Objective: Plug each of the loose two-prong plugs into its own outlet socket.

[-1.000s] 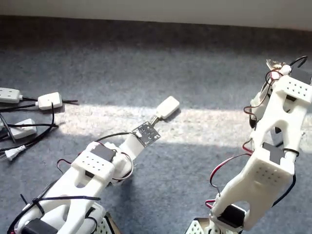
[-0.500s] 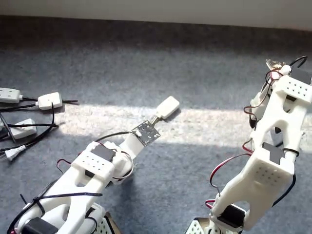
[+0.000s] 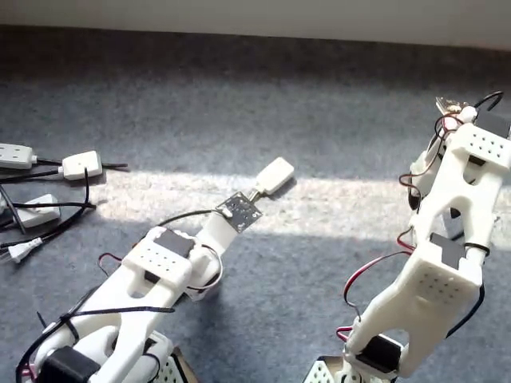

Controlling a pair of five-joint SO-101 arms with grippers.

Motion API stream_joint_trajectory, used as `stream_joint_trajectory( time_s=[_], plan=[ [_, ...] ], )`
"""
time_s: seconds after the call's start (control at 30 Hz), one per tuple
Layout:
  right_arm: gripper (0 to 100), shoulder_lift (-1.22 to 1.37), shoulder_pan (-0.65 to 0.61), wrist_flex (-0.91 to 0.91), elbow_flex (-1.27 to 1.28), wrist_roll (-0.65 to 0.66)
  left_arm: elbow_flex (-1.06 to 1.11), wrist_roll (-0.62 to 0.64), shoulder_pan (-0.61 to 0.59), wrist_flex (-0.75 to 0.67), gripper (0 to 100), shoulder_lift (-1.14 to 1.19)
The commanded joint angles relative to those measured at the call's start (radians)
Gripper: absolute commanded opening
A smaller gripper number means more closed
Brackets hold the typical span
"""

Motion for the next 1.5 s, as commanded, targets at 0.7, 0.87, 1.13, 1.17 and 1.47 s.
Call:
stream_joint_trajectory(
  time_s=[0.7,0.87,1.13,1.17,1.47],
  plan=[
    [26.7,-0.067,0.007,0.039,-0.044,0.009,-0.185,0.097,-0.024,0.226,18,0.004],
    [26.7,-0.067,0.008,0.039,-0.044,0.008,-0.182,0.141,-0.031,0.261,18,0.004],
    [26.7,-0.065,0.012,0.039,-0.042,0.008,-0.206,0.126,-0.022,0.245,18,0.114],
    [26.7,-0.065,0.012,0.039,-0.042,0.008,-0.214,0.117,-0.024,0.233,18,0.162],
    [26.7,-0.065,0.012,0.039,-0.042,0.008,-0.377,0.109,-0.004,0.190,18,0.410]
  ],
)
